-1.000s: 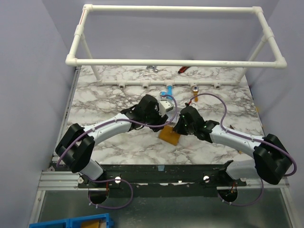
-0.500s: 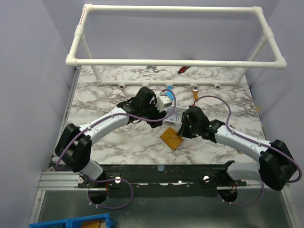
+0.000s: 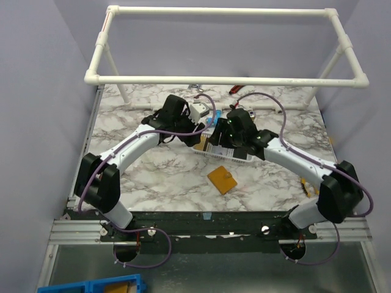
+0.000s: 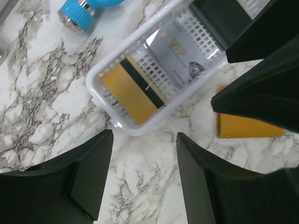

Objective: Put the credit cards into the card holder
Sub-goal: Pick up the credit card from the storage box.

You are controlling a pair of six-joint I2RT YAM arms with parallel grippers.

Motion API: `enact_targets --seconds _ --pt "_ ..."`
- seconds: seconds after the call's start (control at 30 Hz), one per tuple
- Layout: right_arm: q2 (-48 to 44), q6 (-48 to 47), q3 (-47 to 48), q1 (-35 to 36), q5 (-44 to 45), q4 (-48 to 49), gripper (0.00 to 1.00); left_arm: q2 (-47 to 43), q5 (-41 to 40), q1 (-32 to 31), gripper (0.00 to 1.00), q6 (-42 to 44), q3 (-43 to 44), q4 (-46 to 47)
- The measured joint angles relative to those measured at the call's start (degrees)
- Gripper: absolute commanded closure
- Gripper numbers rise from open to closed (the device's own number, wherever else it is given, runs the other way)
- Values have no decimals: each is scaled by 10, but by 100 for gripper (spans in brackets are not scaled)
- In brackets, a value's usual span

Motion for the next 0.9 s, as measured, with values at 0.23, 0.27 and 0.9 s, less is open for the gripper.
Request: enact_targets --seconds 0.23,0.27,0.9 --pt "182 -26 91 0 -4 57 43 59 2 61 44 -21 26 2" --pt "200 -28 95 0 -4 58 42 61 2 68 44 -26 26 2" --pt "324 -36 154 0 33 71 36 61 23 76 44 -49 24 22"
